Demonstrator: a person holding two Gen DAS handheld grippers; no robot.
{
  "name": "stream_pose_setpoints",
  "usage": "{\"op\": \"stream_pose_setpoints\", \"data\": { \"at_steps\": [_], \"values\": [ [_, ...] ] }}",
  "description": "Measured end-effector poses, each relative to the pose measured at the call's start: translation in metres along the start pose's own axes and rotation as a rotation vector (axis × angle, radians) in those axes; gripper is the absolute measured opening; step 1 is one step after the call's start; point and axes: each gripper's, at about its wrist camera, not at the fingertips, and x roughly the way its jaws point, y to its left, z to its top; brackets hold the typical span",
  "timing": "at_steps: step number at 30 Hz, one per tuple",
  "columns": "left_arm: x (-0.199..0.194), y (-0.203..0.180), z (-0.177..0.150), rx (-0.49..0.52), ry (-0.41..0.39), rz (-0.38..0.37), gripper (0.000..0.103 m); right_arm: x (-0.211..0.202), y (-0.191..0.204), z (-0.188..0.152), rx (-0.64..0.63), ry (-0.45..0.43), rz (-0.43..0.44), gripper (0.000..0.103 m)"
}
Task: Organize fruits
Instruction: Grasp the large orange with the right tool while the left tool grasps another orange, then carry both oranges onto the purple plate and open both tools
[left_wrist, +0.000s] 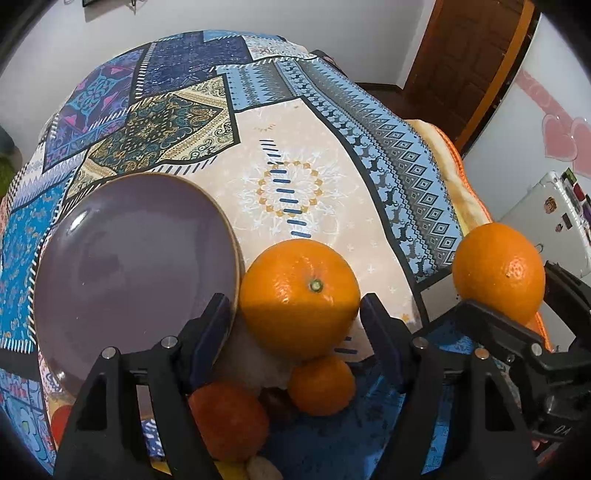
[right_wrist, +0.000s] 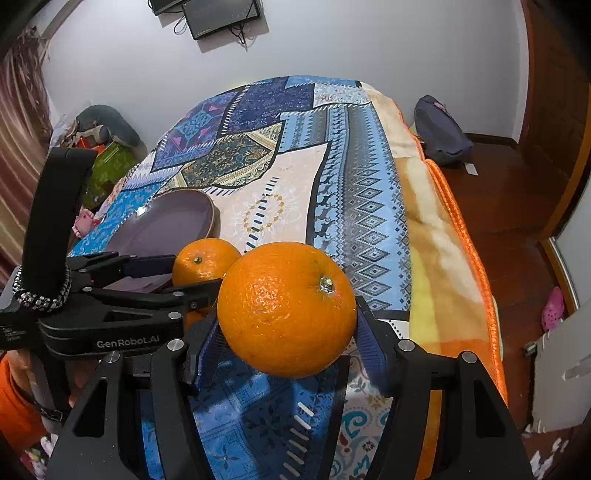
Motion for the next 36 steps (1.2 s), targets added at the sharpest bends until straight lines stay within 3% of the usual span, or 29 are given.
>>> {"op": "stream_pose_setpoints", "data": {
  "at_steps": [5, 11, 14, 20, 36],
  "values": [
    [0.008, -0.008, 0.003, 0.043, -0.011, 0.036, 0.073, 0.003, -0.005, -0.001, 0.017, 0.009, 0.014, 0.061],
    [0.009, -0.003, 0.005, 0.020, -0.042, 0.004, 0.070, 0.006, -0.009, -0.003, 0.024, 0.015, 0.013, 0.061],
    [0.007, -0.006, 0.004, 0.023, -0.040, 0.014, 0.069, 0.004, -0.009, -0.004, 0.025, 0.016, 0.012, 0.061],
    [-0.001, -0.002, 0.002, -0.017, -0.025, -0.037, 0.069, -0.001, -0.003, -0.001, 0.004, 0.002, 0.006, 0.061],
    [-0.092, 0.031, -0.001, -0.031, -0.181, -0.004, 0.068, -0.007, 0.049, 0.021, -0.063, -0.048, 0.030, 0.061]
  ]
}}
